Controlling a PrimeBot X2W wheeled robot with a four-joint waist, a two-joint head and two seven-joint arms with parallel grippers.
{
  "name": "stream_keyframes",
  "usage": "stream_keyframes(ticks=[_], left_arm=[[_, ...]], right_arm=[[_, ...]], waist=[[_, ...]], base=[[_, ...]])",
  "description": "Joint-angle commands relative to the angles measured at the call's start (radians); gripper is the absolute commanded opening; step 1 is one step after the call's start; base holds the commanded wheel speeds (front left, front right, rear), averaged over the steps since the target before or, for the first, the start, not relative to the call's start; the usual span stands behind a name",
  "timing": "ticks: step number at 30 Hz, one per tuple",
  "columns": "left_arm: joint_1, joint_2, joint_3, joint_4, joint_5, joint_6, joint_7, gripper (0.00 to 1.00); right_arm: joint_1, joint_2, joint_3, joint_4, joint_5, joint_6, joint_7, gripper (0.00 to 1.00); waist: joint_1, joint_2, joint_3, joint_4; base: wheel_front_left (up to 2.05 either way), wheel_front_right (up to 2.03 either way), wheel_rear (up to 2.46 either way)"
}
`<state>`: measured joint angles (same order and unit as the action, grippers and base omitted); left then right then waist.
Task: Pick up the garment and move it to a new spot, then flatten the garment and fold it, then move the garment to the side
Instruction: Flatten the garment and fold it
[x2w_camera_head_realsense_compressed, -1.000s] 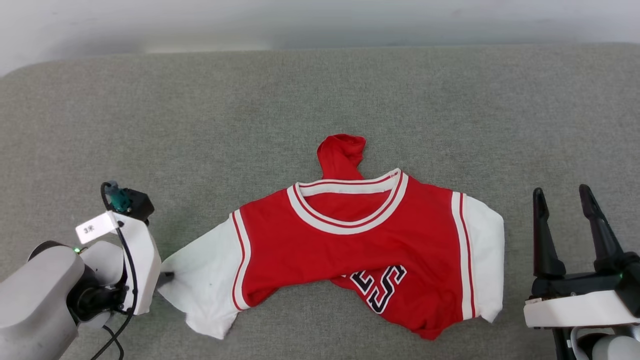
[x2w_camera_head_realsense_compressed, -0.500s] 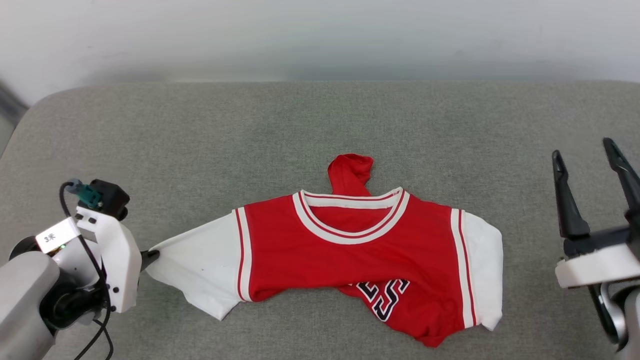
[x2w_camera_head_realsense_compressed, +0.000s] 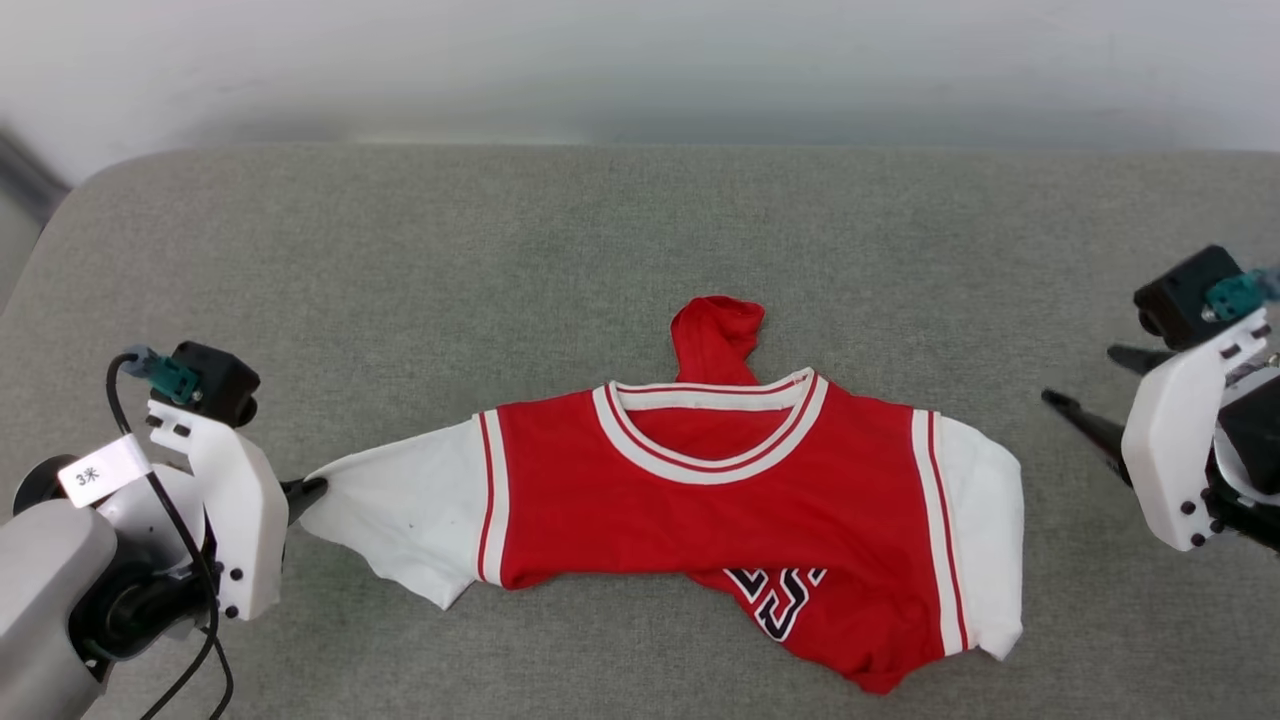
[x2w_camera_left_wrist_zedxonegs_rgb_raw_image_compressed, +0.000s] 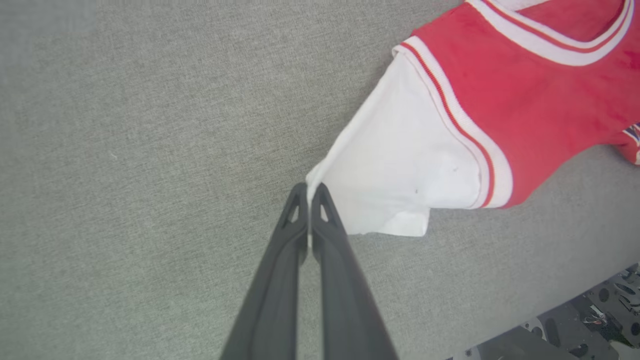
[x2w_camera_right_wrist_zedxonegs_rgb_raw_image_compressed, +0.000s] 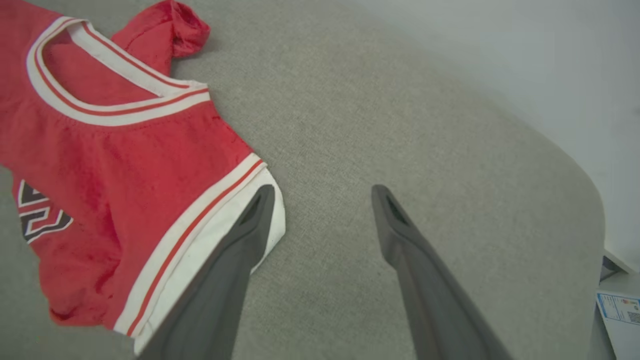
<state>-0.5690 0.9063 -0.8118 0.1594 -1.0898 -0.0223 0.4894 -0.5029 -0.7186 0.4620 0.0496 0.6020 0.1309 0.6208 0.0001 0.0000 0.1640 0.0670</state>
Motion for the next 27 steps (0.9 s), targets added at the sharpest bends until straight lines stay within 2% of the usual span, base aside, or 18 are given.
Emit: stream_keyframes(ticks=[1, 5, 9, 15, 19, 23, 24, 25, 27], left_arm=[[-0.012, 0.001, 0.005, -0.011, 0.005, 0.006, -0.004, 0.00], [-0.035, -0.005, 0.009, -0.033, 0.016, 0.012, -0.005, 0.00], [-0.063, -0.020, 0.013, -0.051, 0.029, 0.010, -0.008, 0.00], [-0.086, -0.030, 0.012, -0.060, 0.039, 0.005, -0.008, 0.00], [-0.100, -0.042, 0.010, -0.055, 0.045, -0.001, -0.015, 0.00], [-0.103, -0.054, 0.004, -0.039, 0.046, -0.008, -0.019, 0.00], [-0.101, -0.055, 0.002, -0.035, 0.046, -0.010, -0.019, 0.00], [-0.099, -0.055, 0.001, -0.032, 0.046, -0.012, -0.020, 0.00], [-0.097, -0.056, -0.001, -0.023, 0.046, -0.015, -0.025, 0.00]], right_arm=[[-0.035, -0.017, 0.028, -0.008, 0.059, 0.000, 0.085, 1.00], [-0.088, -0.041, 0.088, 0.009, 0.149, 0.000, 0.264, 1.00], [-0.136, -0.018, 0.143, 0.075, 0.169, 0.000, 0.348, 1.00], [-0.154, 0.027, 0.191, 0.167, 0.181, 0.000, 0.339, 1.00], [-0.124, 0.049, 0.276, 0.218, 0.191, 0.000, 0.329, 1.00], [-0.109, 0.067, 0.338, 0.261, 0.221, 0.001, 0.275, 0.98], [-0.114, 0.068, 0.345, 0.265, 0.227, 0.001, 0.258, 0.20], [-0.121, 0.066, 0.351, 0.266, 0.232, 0.001, 0.243, 0.00], [-0.138, 0.055, 0.352, 0.266, 0.239, 0.001, 0.197, 0.00]], waist=[[-0.0001, 0.0000, 0.018, 0.007], [-0.0001, 0.0000, 0.054, 0.020], [-0.0001, 0.0000, 0.103, 0.035], [-0.0001, 0.0000, 0.147, 0.044], [-0.0001, 0.0000, 0.166, 0.050], [-0.0001, 0.0000, 0.167, 0.049], [-0.0001, 0.0000, 0.162, 0.047], [-0.0001, 0.0000, 0.156, 0.046], [-0.0001, 0.0000, 0.138, 0.042]], base=[[0.00, 0.00, 0.00], [0.00, 0.00, 0.00], [0.00, 0.00, 0.00], [0.00, 0.00, 0.00], [0.00, 0.00, 0.00], [0.00, 0.00, 0.00], [0.00, 0.00, 0.00], [0.00, 0.00, 0.00], [0.00, 0.00, 0.00]])
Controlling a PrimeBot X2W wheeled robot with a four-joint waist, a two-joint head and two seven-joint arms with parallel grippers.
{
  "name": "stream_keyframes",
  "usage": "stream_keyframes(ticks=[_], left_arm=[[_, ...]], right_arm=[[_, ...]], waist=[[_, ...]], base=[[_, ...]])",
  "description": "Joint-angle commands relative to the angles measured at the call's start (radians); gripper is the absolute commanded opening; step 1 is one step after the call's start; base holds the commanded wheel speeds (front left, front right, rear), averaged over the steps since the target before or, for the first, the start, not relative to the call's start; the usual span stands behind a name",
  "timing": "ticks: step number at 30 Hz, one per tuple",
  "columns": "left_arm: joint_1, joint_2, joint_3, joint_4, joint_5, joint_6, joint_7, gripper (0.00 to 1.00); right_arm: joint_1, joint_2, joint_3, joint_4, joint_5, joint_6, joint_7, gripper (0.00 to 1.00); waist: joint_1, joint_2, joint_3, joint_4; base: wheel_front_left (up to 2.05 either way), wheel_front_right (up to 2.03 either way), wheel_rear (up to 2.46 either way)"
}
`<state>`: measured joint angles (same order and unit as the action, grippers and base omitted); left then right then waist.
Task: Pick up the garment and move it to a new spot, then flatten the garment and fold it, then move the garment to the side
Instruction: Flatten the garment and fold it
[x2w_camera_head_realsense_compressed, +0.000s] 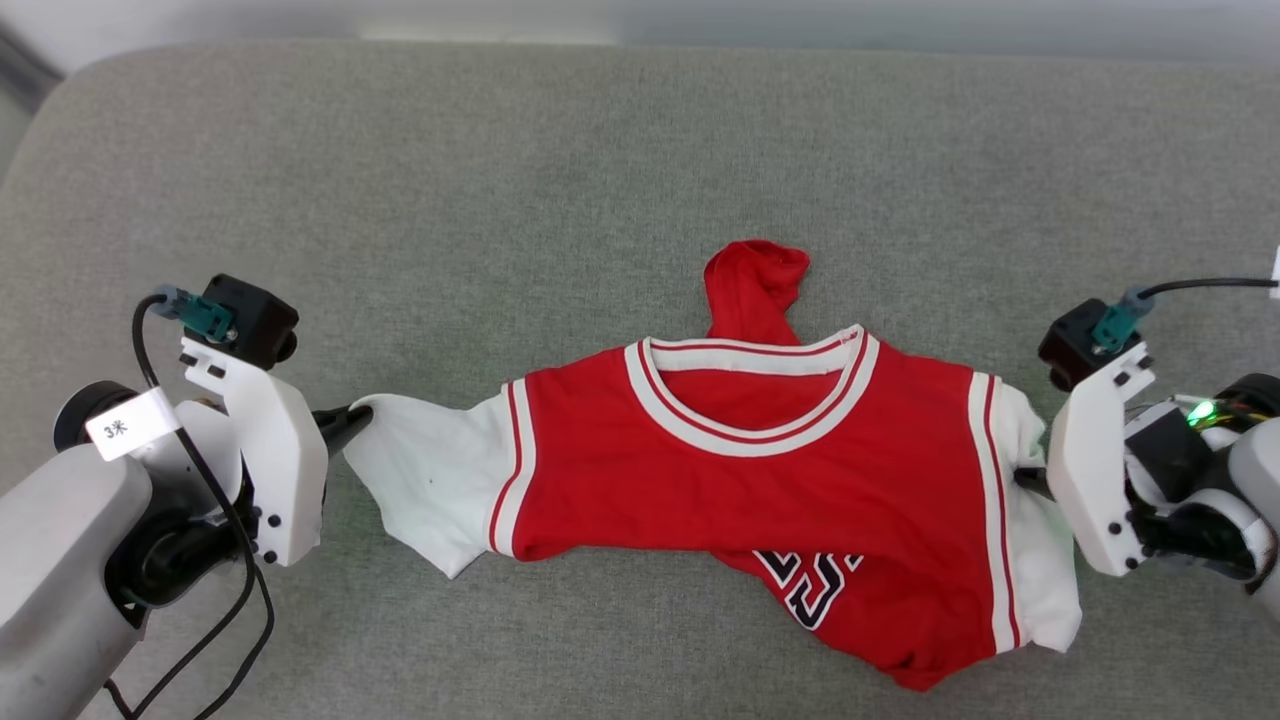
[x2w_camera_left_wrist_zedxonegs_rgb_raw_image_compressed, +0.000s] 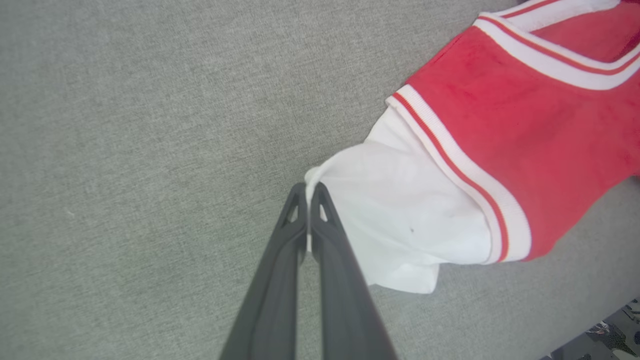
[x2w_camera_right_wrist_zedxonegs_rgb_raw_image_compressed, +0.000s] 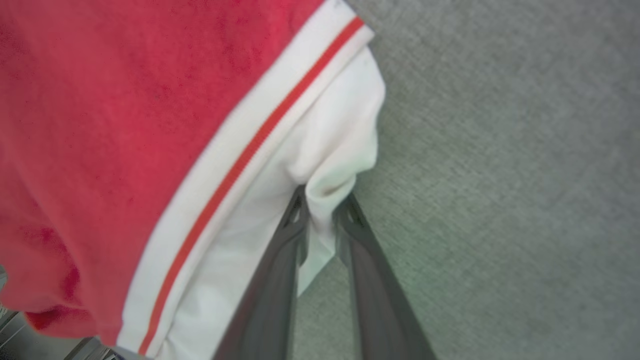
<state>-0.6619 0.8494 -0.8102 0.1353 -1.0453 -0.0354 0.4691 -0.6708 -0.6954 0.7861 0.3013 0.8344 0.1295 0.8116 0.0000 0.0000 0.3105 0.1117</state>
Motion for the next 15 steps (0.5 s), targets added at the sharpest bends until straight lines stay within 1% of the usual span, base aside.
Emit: stream_keyframes(ticks=[1, 4, 8, 15], left_arm=[[-0.005, 0.000, -0.002, 0.002, 0.003, -0.004, -0.009, 0.00], [-0.008, 0.002, 0.006, 0.002, 0.006, -0.009, -0.027, 0.00], [-0.029, 0.011, 0.026, -0.027, 0.011, -0.013, -0.052, 0.00], [-0.089, 0.025, 0.071, -0.099, 0.046, -0.007, -0.108, 0.00]], right_arm=[[0.020, 0.023, 0.023, 0.014, 0.010, 0.002, -0.020, 0.00], [-0.005, 0.001, 0.012, -0.002, 0.027, 0.001, -0.103, 0.00], [-0.027, -0.048, 0.007, -0.041, 0.034, 0.001, -0.203, 0.00], [-0.060, -0.122, -0.039, -0.127, 0.033, 0.001, -0.316, 0.00]], waist=[[0.0000, 0.0000, -0.020, -0.004], [0.0000, 0.0000, -0.059, -0.011], [0.0000, 0.0000, -0.106, -0.016], [0.0000, 0.0000, -0.153, -0.030]], base=[[0.00, 0.00, 0.00], [0.00, 0.00, 0.00], [0.00, 0.00, 0.00], [0.00, 0.00, 0.00]])
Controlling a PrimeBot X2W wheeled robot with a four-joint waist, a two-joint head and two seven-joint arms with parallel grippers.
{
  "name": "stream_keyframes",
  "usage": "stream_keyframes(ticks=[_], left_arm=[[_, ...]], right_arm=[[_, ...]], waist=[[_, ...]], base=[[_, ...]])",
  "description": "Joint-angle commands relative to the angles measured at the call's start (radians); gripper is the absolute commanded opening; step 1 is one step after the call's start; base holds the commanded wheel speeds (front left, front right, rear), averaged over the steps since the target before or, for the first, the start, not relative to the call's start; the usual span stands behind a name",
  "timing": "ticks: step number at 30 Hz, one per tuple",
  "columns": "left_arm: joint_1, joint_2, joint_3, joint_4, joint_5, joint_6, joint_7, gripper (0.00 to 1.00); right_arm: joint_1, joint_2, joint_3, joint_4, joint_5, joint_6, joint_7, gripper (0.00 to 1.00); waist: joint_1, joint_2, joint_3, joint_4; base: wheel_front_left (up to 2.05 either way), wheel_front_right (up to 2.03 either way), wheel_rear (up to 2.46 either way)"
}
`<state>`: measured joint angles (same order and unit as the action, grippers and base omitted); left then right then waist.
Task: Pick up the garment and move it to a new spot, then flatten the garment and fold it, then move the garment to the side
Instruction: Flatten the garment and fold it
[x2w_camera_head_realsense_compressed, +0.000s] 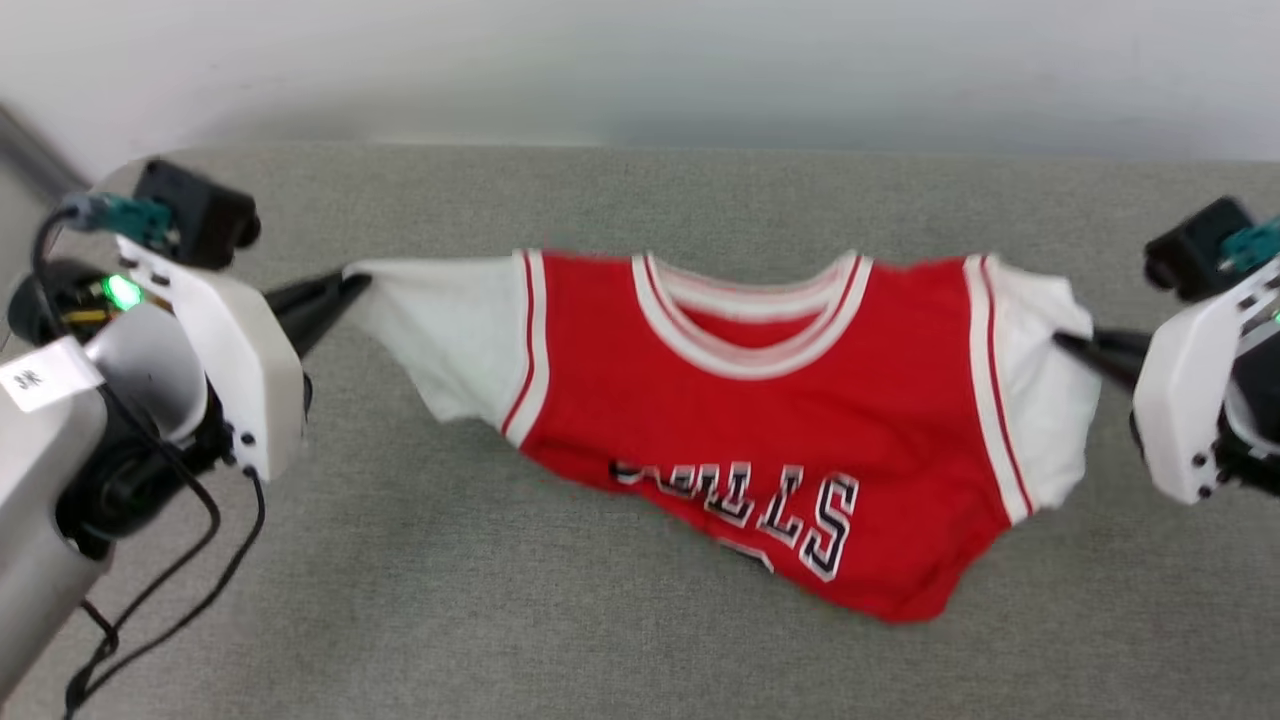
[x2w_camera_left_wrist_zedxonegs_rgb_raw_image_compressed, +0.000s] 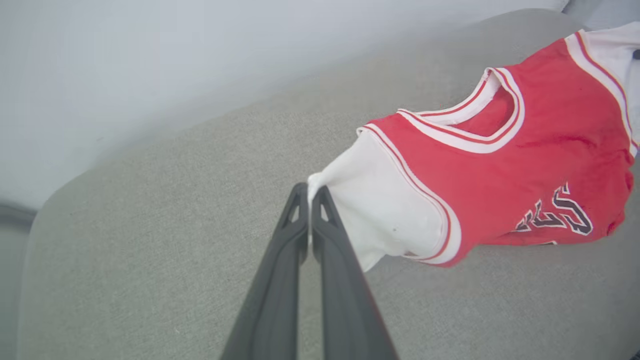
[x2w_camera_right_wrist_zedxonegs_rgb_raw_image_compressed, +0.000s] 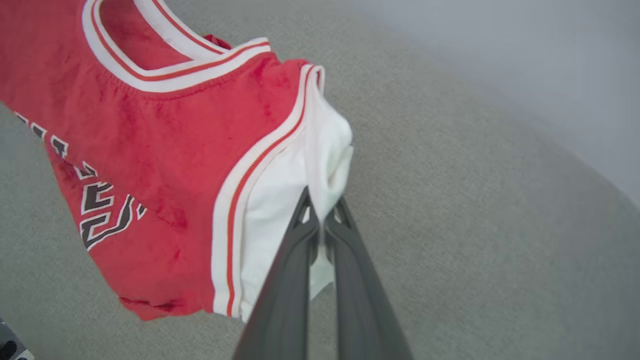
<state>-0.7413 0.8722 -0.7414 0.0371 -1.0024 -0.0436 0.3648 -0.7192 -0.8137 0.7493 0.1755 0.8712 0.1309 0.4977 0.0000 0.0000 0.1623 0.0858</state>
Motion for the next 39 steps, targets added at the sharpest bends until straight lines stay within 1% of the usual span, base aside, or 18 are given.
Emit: stream_keyframes(ticks=[1, 5, 9, 11, 12, 16, 22, 29, 34, 39], left_arm=[[-0.023, 0.002, 0.009, -0.013, 0.012, 0.005, -0.012, 0.00], [-0.092, -0.011, 0.033, -0.050, 0.040, 0.008, -0.027, 0.00], [-0.198, -0.040, 0.060, -0.060, 0.074, 0.005, -0.037, 0.00], [-0.257, -0.062, 0.068, -0.049, 0.087, 0.004, -0.033, 0.00], [-0.323, -0.081, 0.078, -0.030, 0.109, 0.004, -0.034, 0.00], [-0.464, -0.127, 0.094, 0.035, 0.144, -0.011, -0.040, 0.00], [-0.686, -0.187, 0.120, 0.159, 0.209, -0.034, -0.079, 0.00], [-0.924, -0.236, 0.152, 0.310, 0.253, -0.058, -0.142, 0.00], [-1.042, -0.255, 0.161, 0.397, 0.264, -0.072, -0.204, 0.00], [-1.090, -0.263, 0.158, 0.471, 0.253, -0.080, -0.256, 0.00]], right_arm=[[-0.022, -0.009, -0.013, -0.014, -0.009, 0.000, -0.017, 0.00], [-0.067, -0.028, -0.069, -0.059, -0.019, 0.000, -0.043, 0.00], [-0.135, -0.026, -0.125, -0.091, -0.053, 0.000, -0.042, 0.00], [-0.184, -0.015, -0.156, -0.094, -0.080, 0.000, -0.041, 0.00], [-0.239, 0.003, -0.184, -0.089, -0.107, 0.000, -0.038, 0.00], [-0.370, 0.053, -0.216, -0.057, -0.177, 0.000, -0.029, 0.00], [-0.596, 0.145, -0.225, 0.038, -0.295, 0.000, -0.046, 0.00], [-0.834, 0.238, -0.219, 0.185, -0.418, 0.000, -0.123, 0.00], [-0.974, 0.292, -0.213, 0.291, -0.485, 0.000, -0.194, 0.00], [-1.071, 0.329, -0.199, 0.393, -0.520, 0.000, -0.263, 0.00]], waist=[[0.0000, 0.0000, -0.009, -0.008], [0.0000, 0.0000, -0.012, -0.017], [0.0000, 0.0000, 0.017, -0.024], [0.0000, 0.0000, 0.042, -0.025], [0.0000, 0.0000, 0.072, -0.028], [0.0000, 0.0000, 0.145, -0.034], [0.0000, 0.0000, 0.248, -0.044], [0.0000, 0.0000, 0.326, -0.049], [0.0000, 0.0000, 0.358, -0.044], [0.0000, 0.0000, 0.383, -0.036]], base=[[0.00, 0.00, 0.00], [0.00, 0.00, 0.00], [0.00, 0.00, 0.00], [0.00, 0.00, 0.00], [0.00, 0.00, 0.00], [0.00, 0.00, 0.00], [0.00, 0.00, 0.00], [0.00, 0.00, 0.00], [0.00, 0.00, 0.00], [0.00, 0.00, 0.00]])
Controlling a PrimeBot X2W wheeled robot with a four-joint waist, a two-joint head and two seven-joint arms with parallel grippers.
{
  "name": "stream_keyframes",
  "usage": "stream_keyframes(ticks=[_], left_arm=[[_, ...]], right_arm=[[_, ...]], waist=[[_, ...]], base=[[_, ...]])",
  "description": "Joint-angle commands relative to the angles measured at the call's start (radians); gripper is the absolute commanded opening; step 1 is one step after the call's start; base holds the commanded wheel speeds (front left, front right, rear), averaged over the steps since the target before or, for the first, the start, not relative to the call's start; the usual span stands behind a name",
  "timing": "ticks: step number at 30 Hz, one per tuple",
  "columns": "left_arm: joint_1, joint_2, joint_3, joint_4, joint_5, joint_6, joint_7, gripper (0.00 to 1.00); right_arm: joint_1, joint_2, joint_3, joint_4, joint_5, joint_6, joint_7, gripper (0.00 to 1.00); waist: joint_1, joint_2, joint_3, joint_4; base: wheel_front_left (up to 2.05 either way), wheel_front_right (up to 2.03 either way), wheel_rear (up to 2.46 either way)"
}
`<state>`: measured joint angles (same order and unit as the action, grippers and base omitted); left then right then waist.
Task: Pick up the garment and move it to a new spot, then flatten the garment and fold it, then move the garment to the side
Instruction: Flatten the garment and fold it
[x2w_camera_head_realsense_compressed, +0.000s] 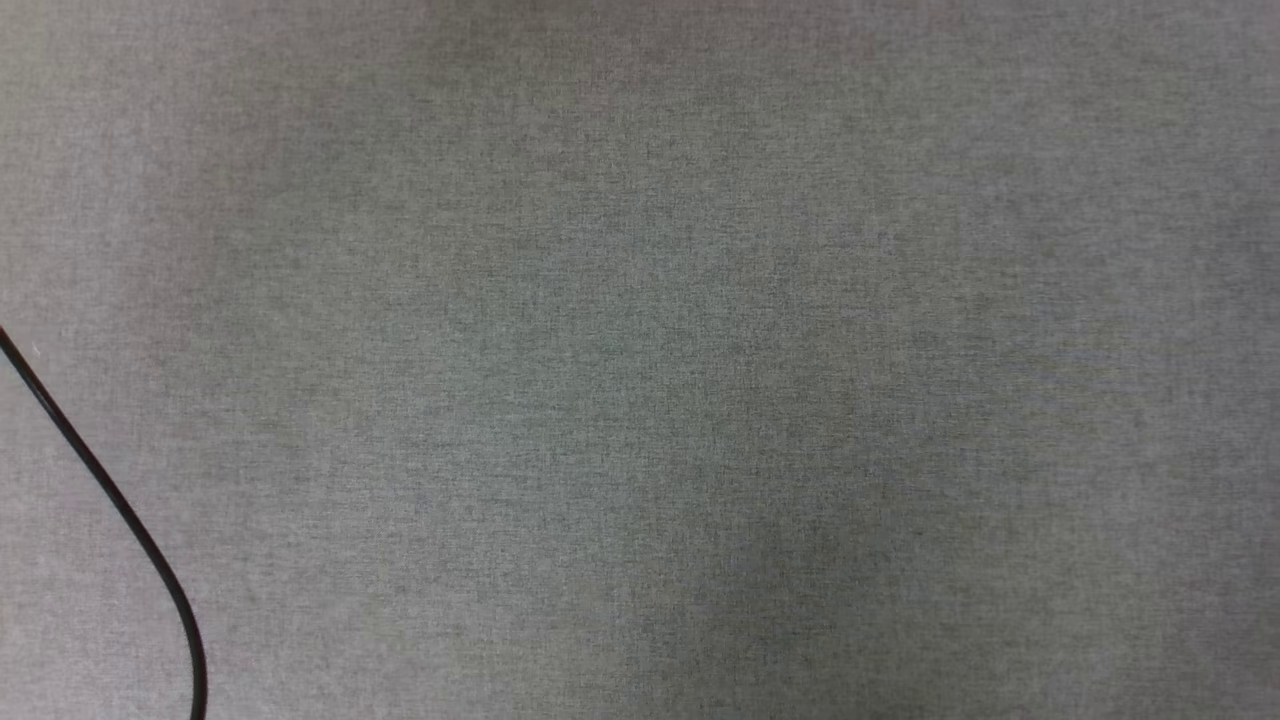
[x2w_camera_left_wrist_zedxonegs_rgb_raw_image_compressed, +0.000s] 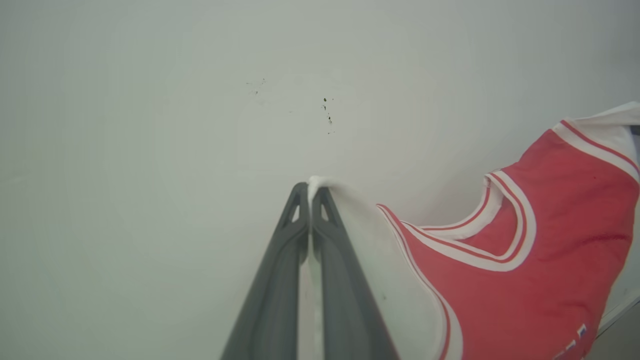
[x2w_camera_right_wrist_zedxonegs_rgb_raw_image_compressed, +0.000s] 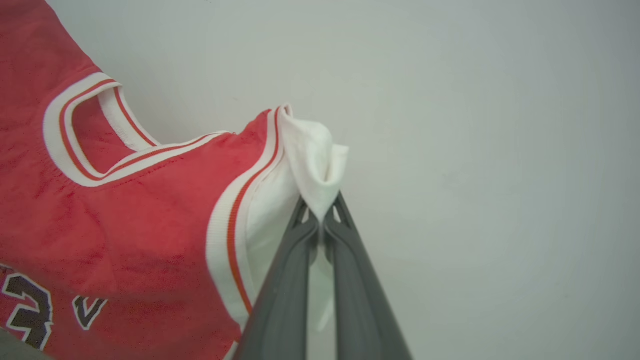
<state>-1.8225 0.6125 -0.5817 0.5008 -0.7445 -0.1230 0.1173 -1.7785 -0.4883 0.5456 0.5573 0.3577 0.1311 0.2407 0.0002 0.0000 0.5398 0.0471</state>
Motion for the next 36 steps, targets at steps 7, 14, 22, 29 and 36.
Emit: stream_keyframes(ticks=[7, 14, 22, 29, 36], left_arm=[[0.079, -0.014, -0.051, 0.078, -0.036, -0.006, -0.071, 0.00], [0.262, -0.009, -0.120, 0.080, -0.100, -0.006, -0.149, 0.00], [0.590, 0.009, -0.193, 0.065, -0.183, -0.007, -0.253, 0.00], [0.910, 0.032, -0.236, -0.034, -0.233, 0.039, -0.308, 0.00], [1.215, 0.082, -0.270, -0.169, -0.301, 0.113, -0.328, 0.00]], right_arm=[[0.012, 0.032, 0.071, 0.137, 0.015, -0.001, -0.091, 0.00], [0.144, 0.052, 0.145, 0.214, 0.071, -0.001, -0.175, 0.00], [0.413, 0.043, 0.266, 0.253, 0.177, -0.001, -0.269, 0.00], [0.676, -0.007, 0.338, 0.203, 0.283, -0.001, -0.325, 0.00], [0.920, -0.075, 0.356, 0.135, 0.365, -0.001, -0.362, 0.00]], waist=[[-0.0002, 0.0000, 0.009, 0.010], [-0.0002, 0.0000, -0.033, 0.003], [-0.0002, 0.0000, -0.138, 0.000], [-0.0002, 0.0000, -0.245, 0.006], [-0.0002, 0.0000, -0.341, 0.009]], base=[[0.00, 0.00, 0.00], [0.00, 0.00, 0.00], [0.00, 0.00, 0.00], [0.00, 0.00, 0.00], [0.00, 0.00, 0.00]])
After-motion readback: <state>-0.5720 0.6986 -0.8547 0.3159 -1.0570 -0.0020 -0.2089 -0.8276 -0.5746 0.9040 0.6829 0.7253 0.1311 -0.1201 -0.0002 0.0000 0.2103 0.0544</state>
